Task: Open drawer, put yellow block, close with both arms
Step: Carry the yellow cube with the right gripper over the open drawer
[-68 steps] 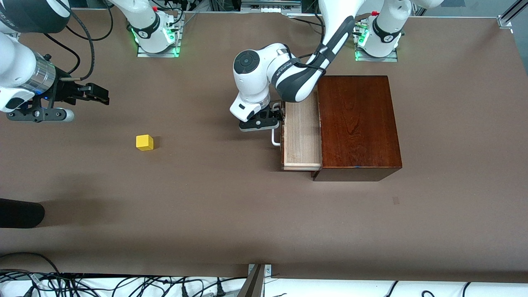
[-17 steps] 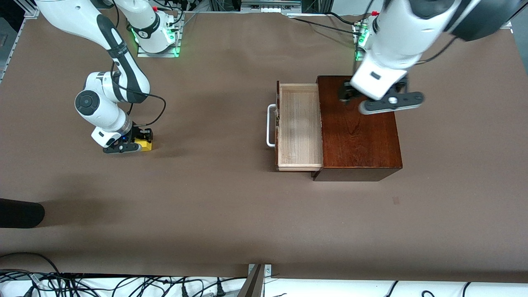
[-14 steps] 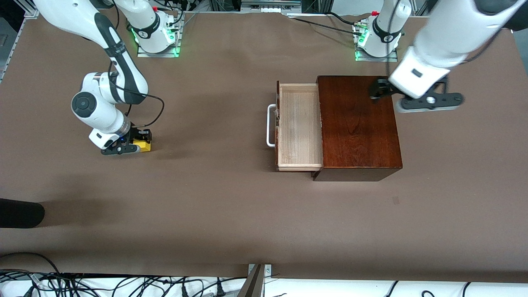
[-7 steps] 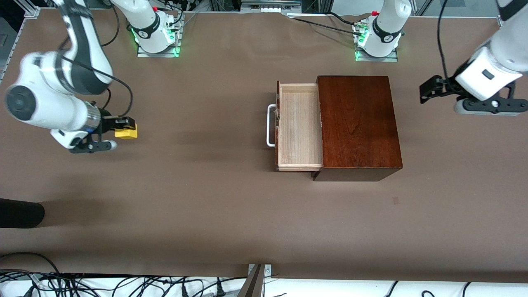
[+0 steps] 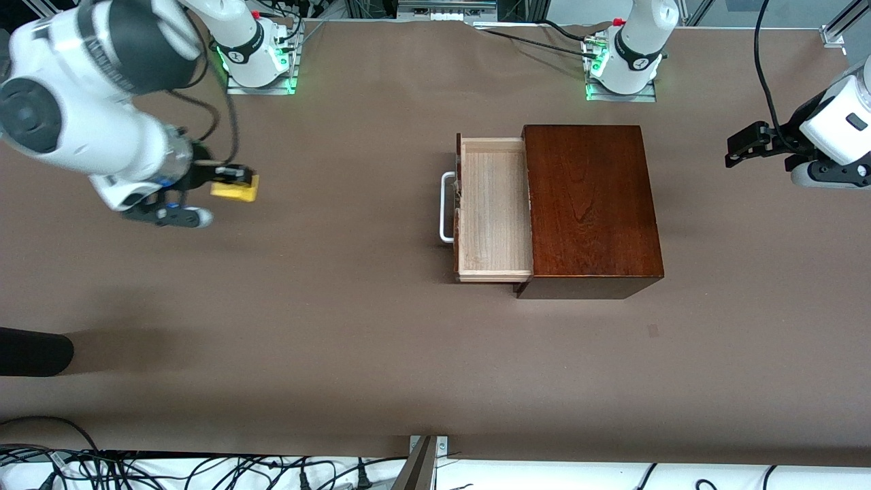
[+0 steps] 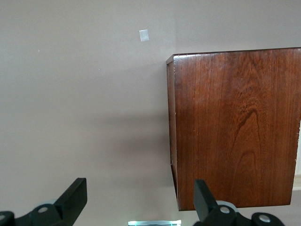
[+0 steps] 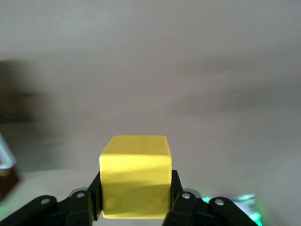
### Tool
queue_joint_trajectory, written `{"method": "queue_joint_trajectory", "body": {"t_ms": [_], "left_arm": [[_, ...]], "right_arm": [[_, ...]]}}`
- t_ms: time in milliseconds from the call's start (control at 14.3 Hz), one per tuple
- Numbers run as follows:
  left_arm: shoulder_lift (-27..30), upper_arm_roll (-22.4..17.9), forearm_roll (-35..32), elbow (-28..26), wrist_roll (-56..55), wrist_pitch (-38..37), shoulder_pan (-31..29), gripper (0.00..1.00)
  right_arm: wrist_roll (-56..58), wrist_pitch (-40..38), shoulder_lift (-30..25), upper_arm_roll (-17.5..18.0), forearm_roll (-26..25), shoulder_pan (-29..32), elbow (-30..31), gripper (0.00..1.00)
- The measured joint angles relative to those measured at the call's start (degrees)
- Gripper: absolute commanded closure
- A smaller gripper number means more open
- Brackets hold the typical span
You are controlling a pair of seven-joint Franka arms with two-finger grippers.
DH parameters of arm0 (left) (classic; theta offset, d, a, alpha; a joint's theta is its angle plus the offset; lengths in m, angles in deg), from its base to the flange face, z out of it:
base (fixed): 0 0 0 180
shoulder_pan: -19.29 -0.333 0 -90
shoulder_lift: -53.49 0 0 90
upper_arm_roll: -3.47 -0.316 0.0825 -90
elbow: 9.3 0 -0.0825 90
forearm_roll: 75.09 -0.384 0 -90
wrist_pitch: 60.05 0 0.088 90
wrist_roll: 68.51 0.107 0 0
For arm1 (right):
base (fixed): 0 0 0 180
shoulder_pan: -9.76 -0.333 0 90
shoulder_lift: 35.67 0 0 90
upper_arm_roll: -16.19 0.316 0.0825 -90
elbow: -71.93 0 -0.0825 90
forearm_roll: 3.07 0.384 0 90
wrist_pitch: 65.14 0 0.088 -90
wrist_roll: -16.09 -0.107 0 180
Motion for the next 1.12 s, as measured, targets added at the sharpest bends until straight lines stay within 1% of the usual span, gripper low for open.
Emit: {"method": "queue_joint_trajectory", "body": {"t_ms": [140,280,420,559,699,909,1119], "left_arm": [[0.2,0.0,0.0,0.0,0.0,0.0,-0.1,0.00],[0.3,-0.1,0.0,0.1,0.0,0.3,-0.4,0.00],[0.3,-0.1,0.0,0.1,0.0,0.7,-0.6,0.00],[0.3,-0.2,0.0,0.3,0.0,0.8,-0.9,0.00],[0.2,-0.2,0.0,0.6,0.0,1.1,-1.6,0.00],[0.1,-0.2,0.0,1.2,0.1,1.3,-2.6,0.00],[0.0,-0.2,0.0,1.4,0.1,1.3,-2.7,0.00]], "right_arm": [[-10.6,0.6,0.1,4.8,1.5,-0.5,-1.2,0.88],[-20.1,3.7,0.3,9.1,1.8,-1.5,-1.7,0.88],[-29.4,8.3,0.8,11.7,1.8,-4.3,-1.8,0.88],[-38.4,12.9,1.8,12.4,1.8,-9.7,-1.8,0.88],[-46.9,17.4,3.1,12.5,0.4,-15.0,-1.8,0.88],[-58.2,22.8,5.9,12.5,-2.8,-20.1,-1.8,0.88],[-70.1,27.9,9.8,12.5,-7.7,-24.0,-2.0,0.88]]}}
